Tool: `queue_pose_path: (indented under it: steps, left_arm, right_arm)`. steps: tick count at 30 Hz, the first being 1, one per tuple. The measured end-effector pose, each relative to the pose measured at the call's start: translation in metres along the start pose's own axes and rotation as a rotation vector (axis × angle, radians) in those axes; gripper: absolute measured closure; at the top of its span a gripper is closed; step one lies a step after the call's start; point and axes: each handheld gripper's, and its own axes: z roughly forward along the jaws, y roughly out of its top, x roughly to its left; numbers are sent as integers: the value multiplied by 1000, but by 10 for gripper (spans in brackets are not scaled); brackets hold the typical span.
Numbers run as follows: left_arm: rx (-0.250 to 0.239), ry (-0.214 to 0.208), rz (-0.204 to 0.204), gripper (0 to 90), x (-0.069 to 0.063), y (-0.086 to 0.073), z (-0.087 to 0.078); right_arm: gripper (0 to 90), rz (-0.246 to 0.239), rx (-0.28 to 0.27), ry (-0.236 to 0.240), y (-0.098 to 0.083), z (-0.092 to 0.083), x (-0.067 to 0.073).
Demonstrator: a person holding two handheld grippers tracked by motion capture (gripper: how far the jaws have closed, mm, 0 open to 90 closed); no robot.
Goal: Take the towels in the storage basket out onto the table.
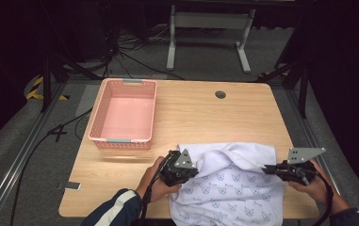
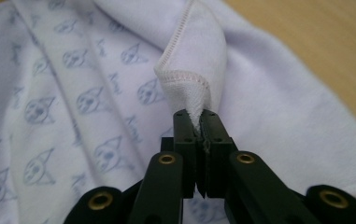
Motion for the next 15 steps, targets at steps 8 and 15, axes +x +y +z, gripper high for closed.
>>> queue_pose_path:
  steps: [8, 15]
  left_arm:
    - [146, 50, 16, 870, -4, -20, 15]
    - [128, 97, -25, 870, 15, -16, 23]
  right_arm:
    - [866, 46, 38, -10, -29, 8, 21]
    - [868, 112, 68, -77, -38, 24, 9]
